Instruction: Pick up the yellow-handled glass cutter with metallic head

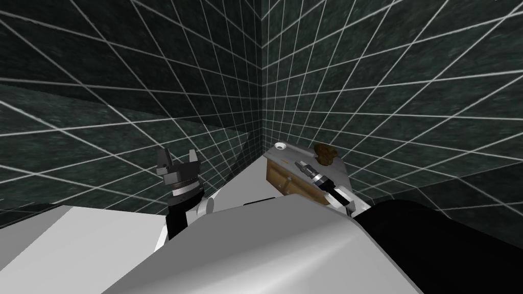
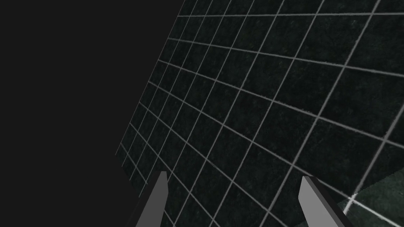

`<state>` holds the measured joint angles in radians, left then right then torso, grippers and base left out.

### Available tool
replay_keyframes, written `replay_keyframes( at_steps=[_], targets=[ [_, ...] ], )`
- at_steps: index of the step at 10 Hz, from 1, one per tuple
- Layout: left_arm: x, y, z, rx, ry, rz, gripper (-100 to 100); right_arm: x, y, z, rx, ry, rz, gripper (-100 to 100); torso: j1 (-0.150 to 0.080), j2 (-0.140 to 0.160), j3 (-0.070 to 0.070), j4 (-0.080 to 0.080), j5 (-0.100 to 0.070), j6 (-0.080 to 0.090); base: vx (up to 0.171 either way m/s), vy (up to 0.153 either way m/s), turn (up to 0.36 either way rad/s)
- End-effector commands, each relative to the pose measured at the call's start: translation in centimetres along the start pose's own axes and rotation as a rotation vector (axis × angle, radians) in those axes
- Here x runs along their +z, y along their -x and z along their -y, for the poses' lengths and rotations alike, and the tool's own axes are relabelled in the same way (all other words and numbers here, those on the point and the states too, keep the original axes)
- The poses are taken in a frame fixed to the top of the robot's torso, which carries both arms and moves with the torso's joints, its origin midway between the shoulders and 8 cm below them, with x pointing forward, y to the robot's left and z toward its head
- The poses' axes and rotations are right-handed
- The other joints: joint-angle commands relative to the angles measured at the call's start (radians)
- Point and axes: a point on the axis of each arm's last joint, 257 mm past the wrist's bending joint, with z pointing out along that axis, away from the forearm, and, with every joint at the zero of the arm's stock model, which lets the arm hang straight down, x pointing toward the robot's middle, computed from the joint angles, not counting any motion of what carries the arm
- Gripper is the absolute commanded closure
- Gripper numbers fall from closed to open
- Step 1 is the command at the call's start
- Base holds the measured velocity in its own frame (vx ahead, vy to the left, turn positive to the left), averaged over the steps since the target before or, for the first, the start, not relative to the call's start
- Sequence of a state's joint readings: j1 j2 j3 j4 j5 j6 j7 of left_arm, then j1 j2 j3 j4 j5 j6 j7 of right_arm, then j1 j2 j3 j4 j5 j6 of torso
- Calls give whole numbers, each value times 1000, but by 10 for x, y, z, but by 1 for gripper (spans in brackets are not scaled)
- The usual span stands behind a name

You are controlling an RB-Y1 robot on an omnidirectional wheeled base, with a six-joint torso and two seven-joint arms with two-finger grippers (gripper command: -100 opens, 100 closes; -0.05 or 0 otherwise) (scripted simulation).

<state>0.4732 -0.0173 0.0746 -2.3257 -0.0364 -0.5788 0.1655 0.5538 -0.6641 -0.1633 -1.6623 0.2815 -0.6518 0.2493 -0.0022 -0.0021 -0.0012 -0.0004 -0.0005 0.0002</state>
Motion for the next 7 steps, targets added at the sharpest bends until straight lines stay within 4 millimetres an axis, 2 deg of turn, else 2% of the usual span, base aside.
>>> replay_keyframes(
  at_steps=[1, 4, 7],
  targets=[
    [0, 0, 0, 0, 0, 0, 0, -10, -10, 18, -50, -17, -69, -100, 0, 0, 0, 0, 0, 0, -5, -23, 449],
    [0, 0, 0, 0, 0, 0, 0, -26, -20, 45, -101, -49, -148, -100, 1, -1, 0, 0, 0, 0, -2, -15, 158],
    [0, 0, 0, 0, 0, 0, 0, -52, -32, 80, -171, -86, -267, -100, 1, -1, -1, 0, 0, 1, 3, -1, 205]
  ],
)
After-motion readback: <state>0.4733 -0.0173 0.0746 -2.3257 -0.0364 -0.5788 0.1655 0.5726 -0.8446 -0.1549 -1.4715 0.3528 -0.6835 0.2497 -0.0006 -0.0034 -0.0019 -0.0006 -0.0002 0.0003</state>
